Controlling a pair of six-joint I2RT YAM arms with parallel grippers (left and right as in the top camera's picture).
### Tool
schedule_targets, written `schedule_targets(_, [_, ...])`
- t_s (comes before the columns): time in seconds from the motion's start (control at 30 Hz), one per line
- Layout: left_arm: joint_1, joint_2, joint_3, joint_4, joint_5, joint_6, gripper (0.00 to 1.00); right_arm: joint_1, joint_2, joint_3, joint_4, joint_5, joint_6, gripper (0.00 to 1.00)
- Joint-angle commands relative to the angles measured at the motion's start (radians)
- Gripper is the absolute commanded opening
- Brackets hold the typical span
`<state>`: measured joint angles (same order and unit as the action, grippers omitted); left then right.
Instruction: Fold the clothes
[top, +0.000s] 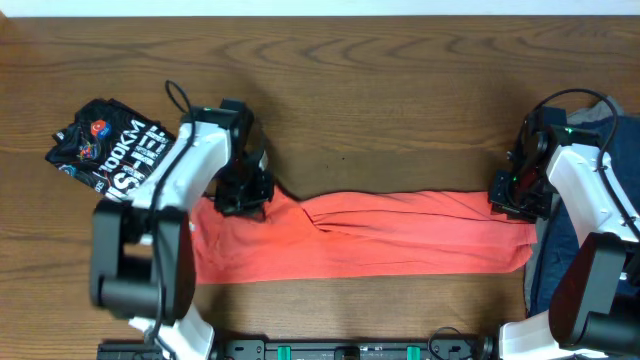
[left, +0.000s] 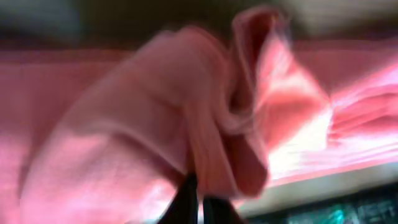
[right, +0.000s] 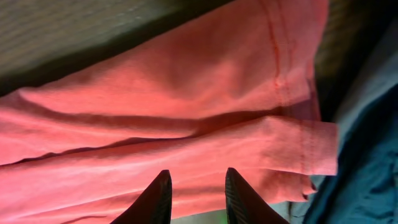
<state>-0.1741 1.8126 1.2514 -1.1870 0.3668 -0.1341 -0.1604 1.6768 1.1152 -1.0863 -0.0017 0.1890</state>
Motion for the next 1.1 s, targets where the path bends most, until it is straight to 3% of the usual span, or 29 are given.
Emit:
schedule_targets(0.0, [-0.002,-0.108,0.009,-0.077,0.021,0.002,0.06,0.01,-0.003,-0.006,0.001,0.042,-0.009,0.28])
schedule_targets(0.23, [-0.002,-0.261,0.009,-0.115,-0.05,0.001,0.06,0.008,-0.003,-0.006,0.006,0.043,-0.003,0.29])
schedule_targets(0.5, [-0.017,-0.264,-0.029,-0.063,0.022,-0.002,0.06,0.008,-0.003,-0.006,0.003,0.043,-0.003,0.29])
schedule_targets(0.73, [-0.163,-0.264,-0.135,0.141,0.166,-0.003,0.06,0.008,-0.003,-0.006,-0.002,0.043,-0.003,0.29])
schedule_targets(0.97, [-0.361,-0.264,-0.212,0.298,0.13,-0.121,0.07,0.008,-0.003,-0.006,-0.006,0.043,-0.003,0.29])
schedule_targets(1.03, [-0.396,-0.264,-0.217,0.307,0.049,-0.169,0.13,0.008,-0.003,-0.006,-0.006,0.043,-0.003,0.29])
schedule_targets(1.07, [-0.408,-0.264,-0.217,0.307,0.004,-0.195,0.24,0.008,-0.003,-0.006,-0.006,0.043,-0.003,0.3])
